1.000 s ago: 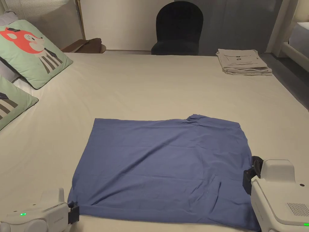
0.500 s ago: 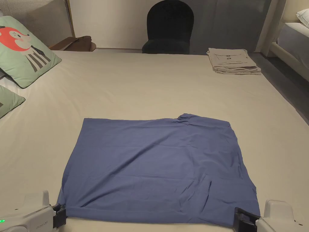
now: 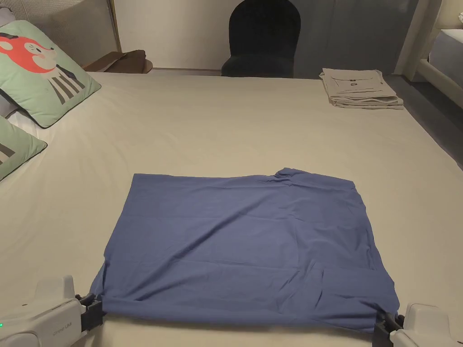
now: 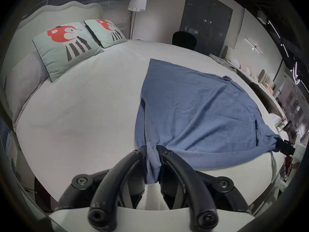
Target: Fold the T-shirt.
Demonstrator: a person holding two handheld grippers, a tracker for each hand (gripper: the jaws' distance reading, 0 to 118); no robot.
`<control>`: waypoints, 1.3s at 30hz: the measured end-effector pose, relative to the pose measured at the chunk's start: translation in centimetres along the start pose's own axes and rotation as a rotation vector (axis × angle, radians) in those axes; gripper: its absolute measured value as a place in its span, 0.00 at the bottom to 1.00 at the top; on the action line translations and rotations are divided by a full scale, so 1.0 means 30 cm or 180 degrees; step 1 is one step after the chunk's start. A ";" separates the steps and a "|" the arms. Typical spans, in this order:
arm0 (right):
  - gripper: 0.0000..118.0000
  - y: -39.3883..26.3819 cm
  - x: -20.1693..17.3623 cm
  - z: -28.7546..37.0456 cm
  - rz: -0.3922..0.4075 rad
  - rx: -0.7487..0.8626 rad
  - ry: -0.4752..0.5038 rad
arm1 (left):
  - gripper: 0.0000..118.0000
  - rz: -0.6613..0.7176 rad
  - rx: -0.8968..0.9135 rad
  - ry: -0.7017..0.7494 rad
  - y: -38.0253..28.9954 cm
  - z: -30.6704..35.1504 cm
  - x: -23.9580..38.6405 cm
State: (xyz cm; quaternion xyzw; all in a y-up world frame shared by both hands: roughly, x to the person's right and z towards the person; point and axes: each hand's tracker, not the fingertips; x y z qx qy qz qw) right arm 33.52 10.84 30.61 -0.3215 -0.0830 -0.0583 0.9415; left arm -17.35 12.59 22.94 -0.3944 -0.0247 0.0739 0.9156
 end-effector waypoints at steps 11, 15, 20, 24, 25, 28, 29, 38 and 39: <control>0.06 0.292 -0.043 -0.141 -0.0043 0.0397 0.0020 | 0.06 -0.0091 0.0262 -0.0043 0.310 -0.123 0.053; 0.06 0.376 -0.047 -0.271 -0.0048 0.0357 -0.0009 | 0.06 -0.0039 0.0194 -0.0050 0.416 -0.242 0.068; 0.06 0.451 -0.046 -0.461 -0.0083 0.0032 -0.0049 | 0.06 -0.0001 0.0002 -0.0021 0.496 -0.425 0.080; 0.06 0.485 -0.034 -0.625 -0.0209 -0.0339 -0.0059 | 0.06 -0.0094 -0.0191 0.0103 0.513 -0.561 0.103; 0.06 0.487 -0.031 -0.657 -0.0238 -0.0413 -0.0068 | 0.06 -0.0120 -0.0234 0.0125 0.511 -0.587 0.108; 0.06 0.472 -0.033 -0.729 -0.0199 -0.0521 -0.0125 | 0.06 -0.0173 -0.0354 0.0183 0.493 -0.651 0.114; 0.06 0.456 -0.035 -0.740 -0.0185 -0.0550 -0.0154 | 0.06 -0.0194 -0.0345 0.0186 0.486 -0.658 0.112; 0.34 0.455 -0.051 -0.645 -0.0218 -0.0395 -0.0129 | 0.56 -0.0316 -0.0265 0.0193 0.498 -0.563 0.142; 0.34 0.467 -0.056 -0.606 -0.0184 -0.0268 -0.0125 | 0.56 -0.0300 -0.0138 0.0123 0.500 -0.526 0.155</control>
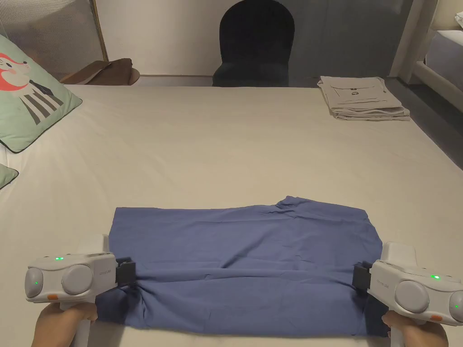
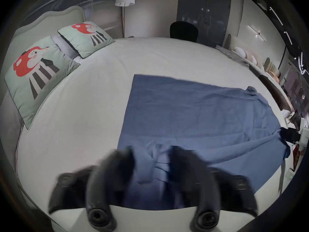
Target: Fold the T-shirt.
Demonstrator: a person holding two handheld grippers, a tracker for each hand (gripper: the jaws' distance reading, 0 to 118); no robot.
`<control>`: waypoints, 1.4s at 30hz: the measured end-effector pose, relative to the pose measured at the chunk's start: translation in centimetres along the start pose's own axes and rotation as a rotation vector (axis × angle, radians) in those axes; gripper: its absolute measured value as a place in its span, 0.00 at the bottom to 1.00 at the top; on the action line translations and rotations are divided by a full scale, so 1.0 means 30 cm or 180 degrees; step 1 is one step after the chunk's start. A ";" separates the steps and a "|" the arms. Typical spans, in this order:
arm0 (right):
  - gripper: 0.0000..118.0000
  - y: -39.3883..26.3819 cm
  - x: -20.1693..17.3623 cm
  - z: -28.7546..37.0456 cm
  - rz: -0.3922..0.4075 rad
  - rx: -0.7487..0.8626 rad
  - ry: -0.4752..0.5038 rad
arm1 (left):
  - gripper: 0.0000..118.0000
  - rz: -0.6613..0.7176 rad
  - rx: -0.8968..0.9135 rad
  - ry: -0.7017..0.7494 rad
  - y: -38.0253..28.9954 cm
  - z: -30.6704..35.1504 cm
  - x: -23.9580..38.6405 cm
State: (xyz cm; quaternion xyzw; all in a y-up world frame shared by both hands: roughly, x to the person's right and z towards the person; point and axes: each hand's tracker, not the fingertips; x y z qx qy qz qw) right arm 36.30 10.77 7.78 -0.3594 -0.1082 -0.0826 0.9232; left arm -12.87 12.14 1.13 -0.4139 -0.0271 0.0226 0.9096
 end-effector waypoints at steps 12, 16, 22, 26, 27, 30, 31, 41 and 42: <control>0.88 0.046 -0.094 0.587 0.0277 0.1497 0.0309 | 0.91 -0.0431 0.1717 -0.0220 -0.020 0.532 0.206; 0.88 -0.004 -0.125 0.697 0.0433 0.1769 0.0289 | 0.90 -0.0543 0.2053 -0.0165 -0.088 0.616 0.252; 0.22 -0.082 -0.172 0.771 0.0736 0.2138 0.0135 | 0.02 -0.0427 0.2241 -0.0087 -0.174 0.671 0.286; 0.00 -0.105 -0.184 0.791 0.0839 0.2311 0.0050 | 0.00 -0.0268 0.2250 -0.0202 -0.190 0.661 0.261; 0.00 -0.102 -0.182 0.791 0.0847 0.2275 0.0080 | 0.00 -0.0207 0.2267 -0.0211 -0.193 0.662 0.254; 0.00 -0.100 -0.176 0.786 0.0807 0.2224 0.0103 | 0.00 -0.0175 0.2210 -0.0235 -0.181 0.642 0.228; 0.00 -0.099 -0.177 0.784 0.0804 0.2225 0.0089 | 0.00 -0.0191 0.2162 -0.0235 -0.173 0.635 0.219; 0.00 -0.095 -0.149 0.736 0.0737 0.2078 0.0100 | 0.00 -0.0245 0.0602 -0.0239 -0.120 0.392 0.032; 0.00 -0.095 -0.145 0.727 0.0718 0.2061 0.0098 | 0.00 -0.0160 0.0501 -0.0296 -0.123 0.386 0.021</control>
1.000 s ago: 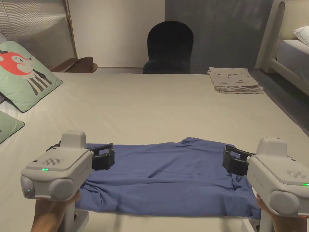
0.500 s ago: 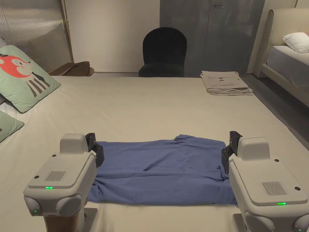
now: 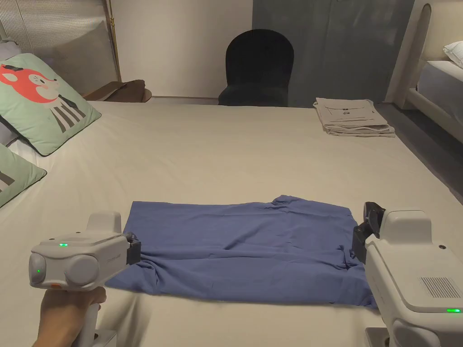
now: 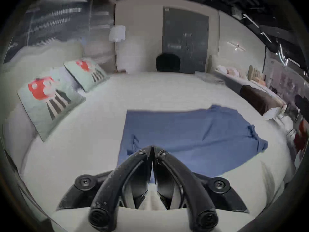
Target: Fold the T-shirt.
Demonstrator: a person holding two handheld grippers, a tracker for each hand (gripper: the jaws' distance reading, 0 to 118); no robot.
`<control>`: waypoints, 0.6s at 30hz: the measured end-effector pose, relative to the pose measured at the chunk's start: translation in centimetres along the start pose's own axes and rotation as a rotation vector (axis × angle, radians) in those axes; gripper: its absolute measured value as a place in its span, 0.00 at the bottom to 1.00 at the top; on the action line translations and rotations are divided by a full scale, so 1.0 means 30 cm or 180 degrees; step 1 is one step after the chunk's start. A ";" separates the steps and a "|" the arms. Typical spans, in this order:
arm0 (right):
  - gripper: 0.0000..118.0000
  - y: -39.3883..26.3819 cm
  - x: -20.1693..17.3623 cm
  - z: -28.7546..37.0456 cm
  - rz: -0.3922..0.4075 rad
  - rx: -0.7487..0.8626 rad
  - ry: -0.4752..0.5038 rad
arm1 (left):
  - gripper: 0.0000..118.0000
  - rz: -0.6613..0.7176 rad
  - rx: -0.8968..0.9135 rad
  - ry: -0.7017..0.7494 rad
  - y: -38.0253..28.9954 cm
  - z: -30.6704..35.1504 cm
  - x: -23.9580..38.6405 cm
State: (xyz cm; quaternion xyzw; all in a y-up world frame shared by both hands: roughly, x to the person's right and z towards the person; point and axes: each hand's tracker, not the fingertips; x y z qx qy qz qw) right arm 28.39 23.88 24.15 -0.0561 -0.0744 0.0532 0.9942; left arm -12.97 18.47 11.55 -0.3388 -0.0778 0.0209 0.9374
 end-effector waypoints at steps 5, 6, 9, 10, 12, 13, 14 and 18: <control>0.00 -0.042 0.013 -0.050 0.0014 -0.0139 -0.0052 | 0.14 0.0111 -0.0327 0.0181 -0.031 -0.117 -0.106; 0.00 -0.054 0.015 -0.067 0.0021 -0.0191 -0.0059 | 0.37 0.0126 -0.0394 0.0232 -0.036 -0.138 -0.121; 0.00 -0.096 0.028 -0.113 0.0027 -0.0353 -0.0101 | 0.93 0.0418 -0.0631 0.0338 -0.060 -0.199 -0.150; 0.00 -0.108 0.031 -0.125 0.0013 -0.0398 -0.0111 | 0.92 0.0483 -0.0605 0.0332 -0.069 -0.206 -0.152; 0.00 -0.137 0.041 -0.147 -0.0018 -0.0480 -0.0123 | 0.92 0.0511 -0.0666 0.0338 -0.084 -0.234 -0.149; 0.00 -0.147 0.044 -0.156 -0.0019 -0.0516 -0.0128 | 0.88 0.0500 -0.0711 0.0336 -0.090 -0.247 -0.140; 0.00 -0.157 0.048 -0.163 -0.0017 -0.0548 -0.0136 | 0.79 0.0471 -0.0733 0.0339 -0.097 -0.253 -0.128; 0.00 -0.185 0.069 -0.188 -0.0083 -0.0684 -0.0142 | 0.34 0.0275 -0.0820 0.0374 -0.121 -0.316 -0.091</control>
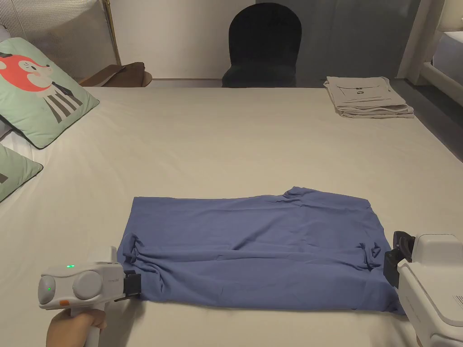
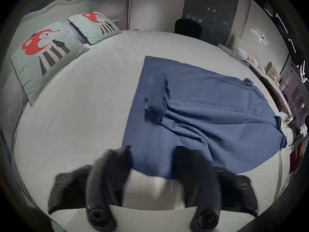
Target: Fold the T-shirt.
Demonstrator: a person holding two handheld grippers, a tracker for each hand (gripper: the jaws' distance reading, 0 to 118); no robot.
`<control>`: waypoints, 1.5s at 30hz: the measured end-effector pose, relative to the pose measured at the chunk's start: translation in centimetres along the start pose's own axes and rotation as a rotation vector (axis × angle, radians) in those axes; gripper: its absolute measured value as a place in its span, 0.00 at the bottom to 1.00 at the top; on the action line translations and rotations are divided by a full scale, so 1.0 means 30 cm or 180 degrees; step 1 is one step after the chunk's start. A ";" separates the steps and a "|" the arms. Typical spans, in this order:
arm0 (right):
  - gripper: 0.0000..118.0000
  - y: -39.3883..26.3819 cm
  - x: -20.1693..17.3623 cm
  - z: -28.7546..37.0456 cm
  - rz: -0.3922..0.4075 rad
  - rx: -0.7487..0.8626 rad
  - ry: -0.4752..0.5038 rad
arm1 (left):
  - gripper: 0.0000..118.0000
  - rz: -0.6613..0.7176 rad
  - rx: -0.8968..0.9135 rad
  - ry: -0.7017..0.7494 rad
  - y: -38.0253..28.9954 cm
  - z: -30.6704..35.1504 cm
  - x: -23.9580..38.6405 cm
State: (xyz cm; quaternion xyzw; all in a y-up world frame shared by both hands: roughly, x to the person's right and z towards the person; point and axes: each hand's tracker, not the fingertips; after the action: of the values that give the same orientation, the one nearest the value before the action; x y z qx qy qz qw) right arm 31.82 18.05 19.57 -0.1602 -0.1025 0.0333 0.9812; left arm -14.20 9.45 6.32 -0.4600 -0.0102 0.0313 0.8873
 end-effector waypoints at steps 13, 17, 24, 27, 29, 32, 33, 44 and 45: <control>0.43 -0.172 0.185 -0.165 -0.0528 -0.1234 -0.0130 | 0.04 -0.0128 0.0277 -0.0162 0.013 0.122 0.024; 0.80 -0.246 0.182 -0.238 -0.0590 -0.1531 -0.0154 | 0.04 -0.0102 0.0324 -0.0213 0.023 0.133 0.021; 0.26 -0.275 0.130 -0.286 -0.0632 -0.1732 0.0074 | 0.04 -0.0054 0.0320 -0.0239 0.015 0.133 0.012; 0.07 -0.281 0.116 -0.264 -0.0545 -0.1685 0.0123 | 0.04 0.0022 0.0318 -0.0261 0.005 0.136 -0.006; 0.07 -0.264 0.127 -0.233 -0.0572 -0.1621 0.0116 | 0.04 0.0055 0.0323 -0.0271 -0.003 0.146 -0.017; 0.07 -0.216 0.140 -0.168 -0.0526 -0.1466 0.0117 | 0.04 0.0124 0.0338 -0.0279 -0.012 0.159 -0.041; 0.07 -0.198 0.143 -0.148 -0.0482 -0.1427 0.0121 | 0.04 0.0143 0.0344 -0.0276 -0.017 0.169 -0.049; 0.07 -0.241 0.180 0.125 -0.0442 -0.1295 0.0159 | 0.04 0.0278 0.0306 -0.0320 -0.237 0.330 -0.170; 0.07 -0.260 0.178 0.143 -0.0452 -0.1322 0.0167 | 0.04 0.0290 0.0290 -0.0318 -0.260 0.339 -0.178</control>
State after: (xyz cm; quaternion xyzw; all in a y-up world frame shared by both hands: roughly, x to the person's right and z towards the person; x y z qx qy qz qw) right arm 36.39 12.51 27.06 -0.3520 -0.0927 -0.0619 0.9293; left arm -19.64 12.91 18.60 -0.4170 -0.0320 0.0949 0.9033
